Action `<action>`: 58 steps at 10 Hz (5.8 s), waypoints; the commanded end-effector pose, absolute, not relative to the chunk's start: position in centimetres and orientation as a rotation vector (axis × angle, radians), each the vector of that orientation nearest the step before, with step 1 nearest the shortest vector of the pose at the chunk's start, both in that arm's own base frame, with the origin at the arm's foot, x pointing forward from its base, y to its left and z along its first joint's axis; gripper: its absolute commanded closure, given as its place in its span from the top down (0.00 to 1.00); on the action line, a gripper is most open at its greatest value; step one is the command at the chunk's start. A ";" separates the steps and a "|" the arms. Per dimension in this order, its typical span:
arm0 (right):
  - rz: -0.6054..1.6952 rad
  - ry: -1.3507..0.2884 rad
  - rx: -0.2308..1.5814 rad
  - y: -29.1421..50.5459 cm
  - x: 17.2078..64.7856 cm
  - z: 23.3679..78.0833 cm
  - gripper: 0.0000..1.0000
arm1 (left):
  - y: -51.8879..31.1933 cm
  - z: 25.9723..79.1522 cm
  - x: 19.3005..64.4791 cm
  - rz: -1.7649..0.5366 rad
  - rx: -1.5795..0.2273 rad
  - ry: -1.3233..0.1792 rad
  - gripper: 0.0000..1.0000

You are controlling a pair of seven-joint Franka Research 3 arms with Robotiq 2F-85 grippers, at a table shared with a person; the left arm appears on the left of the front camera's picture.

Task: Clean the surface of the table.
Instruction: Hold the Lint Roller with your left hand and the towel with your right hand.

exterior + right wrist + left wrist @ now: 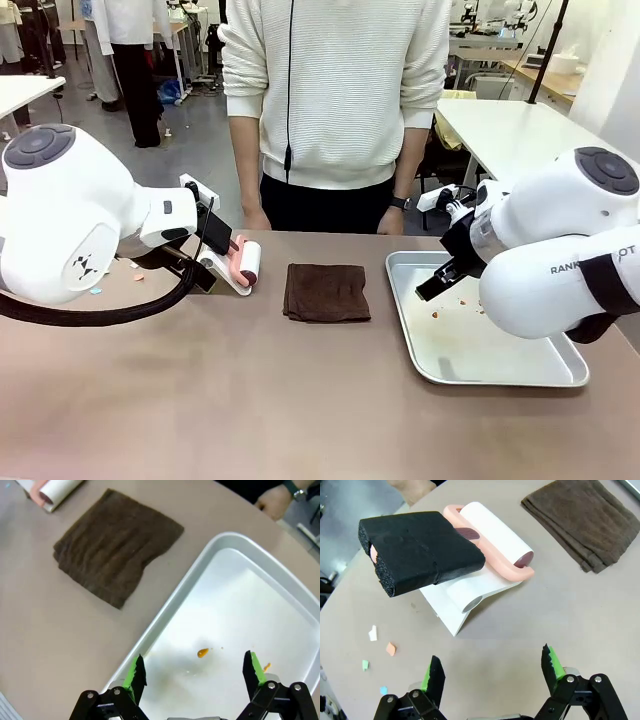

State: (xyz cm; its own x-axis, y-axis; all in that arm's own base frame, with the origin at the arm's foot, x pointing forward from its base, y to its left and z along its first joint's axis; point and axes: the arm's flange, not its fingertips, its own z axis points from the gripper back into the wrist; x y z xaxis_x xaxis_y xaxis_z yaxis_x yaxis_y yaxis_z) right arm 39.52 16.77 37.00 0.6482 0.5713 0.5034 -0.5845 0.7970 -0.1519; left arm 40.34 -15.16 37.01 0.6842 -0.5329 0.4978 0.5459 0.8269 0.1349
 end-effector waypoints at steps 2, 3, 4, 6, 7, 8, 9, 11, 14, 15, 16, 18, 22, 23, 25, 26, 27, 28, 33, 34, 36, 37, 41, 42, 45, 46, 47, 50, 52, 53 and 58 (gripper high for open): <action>0.656 -0.564 0.025 16.8 39.5 37.0 1.00 | -15.2 37.0 40.3 -0.605 -0.025 -0.550 1.00; 0.656 -0.564 0.025 16.8 39.5 37.0 1.00 | -15.2 37.0 40.3 -0.605 -0.025 -0.550 1.00; 0.656 -0.564 0.025 16.8 39.5 37.0 1.00 | -15.2 37.0 40.3 -0.605 -0.025 -0.550 1.00; 0.656 -0.564 0.025 16.8 39.5 37.0 1.00 | -15.2 37.0 40.3 -0.605 -0.025 -0.550 1.00; 0.656 -0.564 0.025 16.8 39.5 37.0 1.00 | -15.2 37.0 40.3 -0.605 -0.025 -0.550 1.00; 0.657 -0.563 0.025 16.8 39.5 37.0 1.00 | -15.2 37.0 40.3 -0.605 -0.025 -0.550 1.00; 0.567 -0.460 0.108 16.3 39.3 38.0 1.00 | -14.1 37.6 40.1 -0.590 -0.110 -0.474 1.00; 0.414 -0.287 0.351 13.7 38.3 40.9 1.00 | -12.3 39.2 39.2 -0.473 -0.211 -0.212 1.00; 0.383 -0.117 0.588 10.8 36.4 42.6 1.00 | -8.1 42.1 37.0 -0.483 -0.612 -0.178 1.00; 0.364 -0.095 0.694 9.2 35.4 43.0 1.00 | -6.2 43.1 35.7 -0.504 -0.739 -0.198 1.00; 0.328 -0.101 0.813 6.8 33.9 43.3 1.00 | -3.9 44.2 34.4 -0.517 -0.840 -0.226 1.00; 0.186 -0.225 0.939 1.0 29.6 43.0 1.00 | 2.8 44.8 31.2 -0.356 -0.948 -0.376 1.00; -0.179 -0.491 1.041 -11.5 23.1 40.7 1.00 | 10.1 41.6 26.0 0.061 -1.010 -0.486 1.00; -0.246 -0.485 1.054 -14.7 23.4 39.6 1.00 | 10.4 40.7 24.8 0.157 -1.033 -0.497 1.00; -0.400 -0.496 1.099 -19.1 24.6 37.3 1.00 | 11.2 38.3 23.5 0.271 -1.115 -0.504 1.00; -0.447 -0.505 1.131 -20.5 25.2 36.2 1.00 | 11.5 36.9 23.3 0.327 -1.129 -0.488 1.00; -0.500 -0.511 1.156 -21.3 25.8 35.3 1.00 | 11.0 35.7 22.8 0.428 -1.112 -0.460 1.00; -0.508 -0.522 1.126 -21.1 26.0 35.2 1.00 | 10.9 35.3 22.6 0.490 -1.105 -0.458 1.00; -0.520 -0.468 1.126 -24.5 26.6 36.0 1.00 | 20.6 39.6 29.8 0.407 -1.103 -0.438 1.00; -0.520 -0.468 1.126 -24.5 26.6 36.0 1.00 | 20.6 39.6 29.8 0.407 -1.103 -0.438 1.00; -0.534 -0.474 1.125 -24.4 26.8 35.7 1.00 | 20.5 39.6 30.1 0.425 -1.102 -0.433 1.00; -0.517 -0.507 1.065 -22.7 26.8 36.9 1.00 | 20.3 41.3 30.6 0.379 -1.045 -0.481 1.00; -0.232 -0.598 0.901 -11.7 27.4 43.7 1.00 | 15.1 50.9 35.7 0.151 -0.914 -0.496 1.00; -0.099 -0.577 0.866 -8.3 28.5 45.2 1.00 | 12.2 53.0 37.5 0.089 -0.915 -0.446 1.00; 0.188 -0.502 0.724 4.7 32.6 47.6 1.00 | 3.3 56.9 41.7 0.132 -0.817 -0.222 1.00; 0.195 -0.431 0.726 8.3 33.4 47.9 1.00 | 1.3 57.1 42.4 0.104 -0.752 -0.176 1.00; 0.178 -0.384 0.708 11.7 33.8 47.8 1.00 | 0.2 56.9 43.0 0.053 -0.684 -0.133 1.00; 0.020 -0.226 0.666 21.2 34.8 44.8 1.00 | -2.5 54.1 46.3 -0.012 -0.554 0.016 1.00; -0.094 -0.170 0.646 24.0 35.8 42.5 1.00 | -4.2 51.8 47.5 -0.055 -0.515 0.051 1.00; -0.150 -0.162 0.635 24.7 36.6 41.4 1.00 | -4.5 50.8 48.0 -0.078 -0.523 0.057 1.00; -0.164 -0.118 0.623 24.1 37.7 39.2 1.00 | -6.7 49.4 49.0 -0.096 -0.568 0.108 1.00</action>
State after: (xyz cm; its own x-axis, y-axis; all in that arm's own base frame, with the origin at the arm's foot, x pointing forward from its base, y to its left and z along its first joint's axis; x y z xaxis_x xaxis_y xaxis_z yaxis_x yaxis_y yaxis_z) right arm 38.34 23.61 39.17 0.9779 -0.2006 0.0596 0.1274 0.7965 0.5911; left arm 48.95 -6.91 48.49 0.9893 -0.1173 -0.0863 0.0561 0.8539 -0.5174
